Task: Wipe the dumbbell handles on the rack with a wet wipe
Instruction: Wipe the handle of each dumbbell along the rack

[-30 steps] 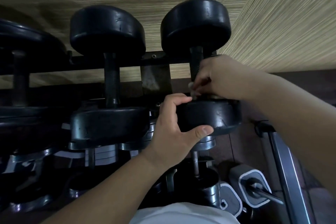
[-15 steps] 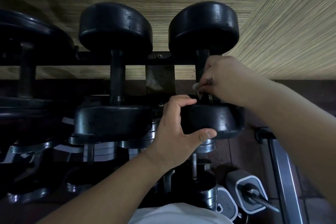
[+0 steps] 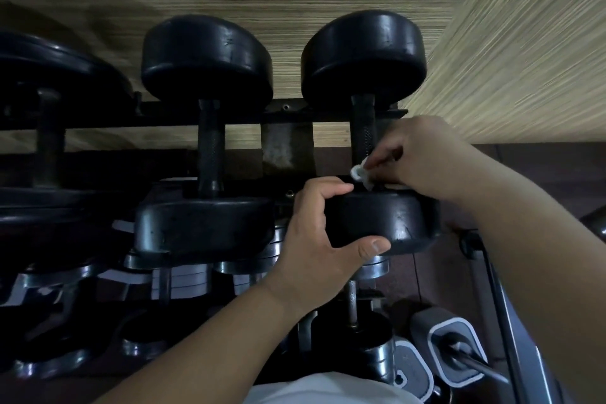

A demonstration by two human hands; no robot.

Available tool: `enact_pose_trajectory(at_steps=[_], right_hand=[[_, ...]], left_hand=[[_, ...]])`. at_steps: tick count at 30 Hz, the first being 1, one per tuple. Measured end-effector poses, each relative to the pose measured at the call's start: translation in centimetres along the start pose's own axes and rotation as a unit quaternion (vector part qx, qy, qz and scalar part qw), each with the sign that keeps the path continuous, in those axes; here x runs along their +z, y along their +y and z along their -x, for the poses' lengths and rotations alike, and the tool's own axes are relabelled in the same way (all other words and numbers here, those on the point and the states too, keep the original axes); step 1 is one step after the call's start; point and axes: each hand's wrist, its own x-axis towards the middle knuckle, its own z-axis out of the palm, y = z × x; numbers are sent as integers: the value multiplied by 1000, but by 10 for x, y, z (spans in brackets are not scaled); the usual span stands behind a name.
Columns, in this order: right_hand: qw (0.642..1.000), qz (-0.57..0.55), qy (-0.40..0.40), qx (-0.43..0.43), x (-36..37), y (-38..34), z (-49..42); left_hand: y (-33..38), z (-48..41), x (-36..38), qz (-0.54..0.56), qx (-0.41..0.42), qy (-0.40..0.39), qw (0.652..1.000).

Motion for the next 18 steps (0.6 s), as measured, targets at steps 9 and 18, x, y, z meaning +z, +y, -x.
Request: enact_pose_trajectory(at_steps=[9, 18], right_hand=[[925, -274, 237, 110, 8, 1, -35], [975, -181, 45, 123, 3, 12, 5]], left_hand=[[3, -2, -1, -4, 26, -8, 1000], [5, -1, 0, -2, 27, -13, 1000]])
